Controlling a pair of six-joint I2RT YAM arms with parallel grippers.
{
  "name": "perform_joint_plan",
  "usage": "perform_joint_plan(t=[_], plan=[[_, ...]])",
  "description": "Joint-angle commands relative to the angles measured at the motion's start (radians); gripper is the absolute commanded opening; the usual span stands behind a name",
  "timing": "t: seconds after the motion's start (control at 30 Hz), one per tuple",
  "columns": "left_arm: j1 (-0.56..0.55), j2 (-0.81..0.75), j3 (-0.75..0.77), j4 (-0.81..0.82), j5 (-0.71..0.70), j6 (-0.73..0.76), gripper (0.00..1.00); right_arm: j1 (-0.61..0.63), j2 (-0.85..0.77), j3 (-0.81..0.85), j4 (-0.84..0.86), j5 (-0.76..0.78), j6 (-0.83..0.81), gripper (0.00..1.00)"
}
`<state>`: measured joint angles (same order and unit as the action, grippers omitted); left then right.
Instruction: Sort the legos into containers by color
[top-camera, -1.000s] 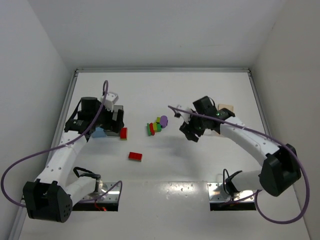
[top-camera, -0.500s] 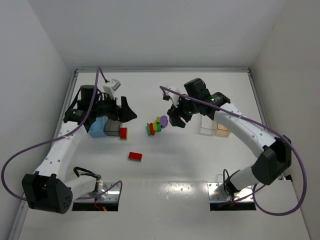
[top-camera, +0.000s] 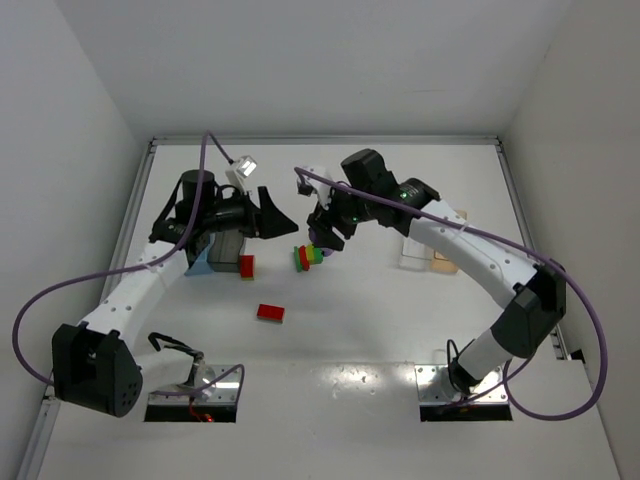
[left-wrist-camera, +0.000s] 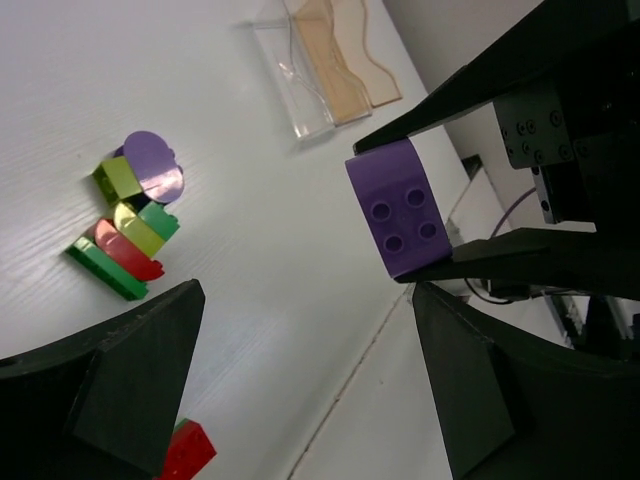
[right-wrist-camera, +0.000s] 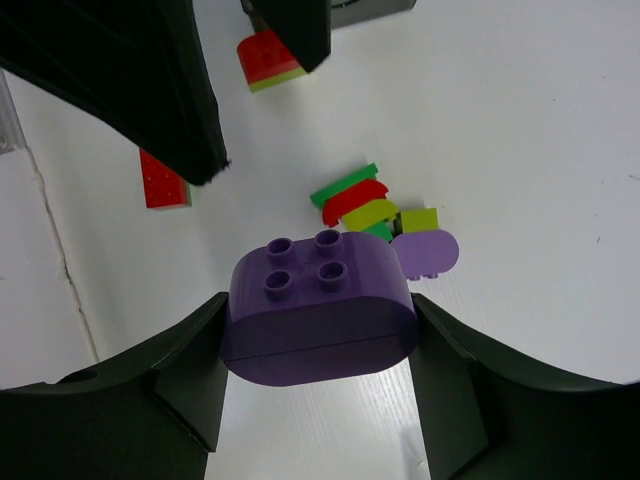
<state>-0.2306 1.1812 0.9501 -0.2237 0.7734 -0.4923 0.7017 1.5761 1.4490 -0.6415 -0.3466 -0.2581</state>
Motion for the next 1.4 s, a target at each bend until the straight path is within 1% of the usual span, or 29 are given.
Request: perform_joint_plan(t=[0.0,0.07,0.13,0.43,0.53,0.7,0.73,0.9,0.93,1.03,1.07,1.1,1.23,1.37], plan=[[-0.022,0.005,-0.017,0.179,0.064,-0.123,0.92,0.021,-0.002,0.051,0.052,-0.028,0.03,0.0],[-0.033,0.027,-0.017,0.213,0.064,-0.156,0.92,0.031,0.007,0.06,0.052,-0.028,0.03,0.0],[-0.044,0.041,-0.005,0.213,0.064,-0.166,0.91,0.044,0.018,0.07,0.052,-0.028,0.03,0.0],[-0.064,0.069,0.013,0.213,0.064,-0.166,0.88,0.084,0.068,0.111,0.052,-0.009,0.03,0.01],[-0.064,0.069,0.013,0.213,0.064,-0.166,0.86,0.093,0.077,0.111,0.052,0.012,0.019,0.01],[-0.075,0.078,0.013,0.213,0.064,-0.166,0.8,0.102,0.087,0.111,0.062,0.044,0.019,0.01],[-0.075,0.078,0.013,0.213,0.064,-0.166,0.76,0.102,0.087,0.111,0.062,0.044,0.019,0.01],[-0.084,0.078,0.013,0.213,0.064,-0.157,0.72,0.102,0.096,0.12,0.071,0.075,0.019,0.01],[-0.084,0.078,0.013,0.213,0.064,-0.157,0.67,0.102,0.096,0.12,0.071,0.086,0.019,0.01],[-0.084,0.078,0.004,0.213,0.064,-0.157,0.58,0.102,0.096,0.12,0.071,0.086,0.01,0.01],[-0.084,0.078,-0.005,0.213,0.064,-0.157,0.56,0.102,0.096,0.12,0.071,0.095,0.01,0.01],[-0.084,0.078,-0.005,0.213,0.073,-0.157,0.55,0.102,0.096,0.12,0.071,0.095,0.01,0.01],[-0.084,0.078,-0.025,0.213,0.083,-0.157,0.55,0.102,0.096,0.12,0.082,0.129,0.01,0.01],[-0.084,0.069,-0.036,0.213,0.083,-0.157,0.55,0.102,0.096,0.131,0.082,0.129,0.01,0.01]])
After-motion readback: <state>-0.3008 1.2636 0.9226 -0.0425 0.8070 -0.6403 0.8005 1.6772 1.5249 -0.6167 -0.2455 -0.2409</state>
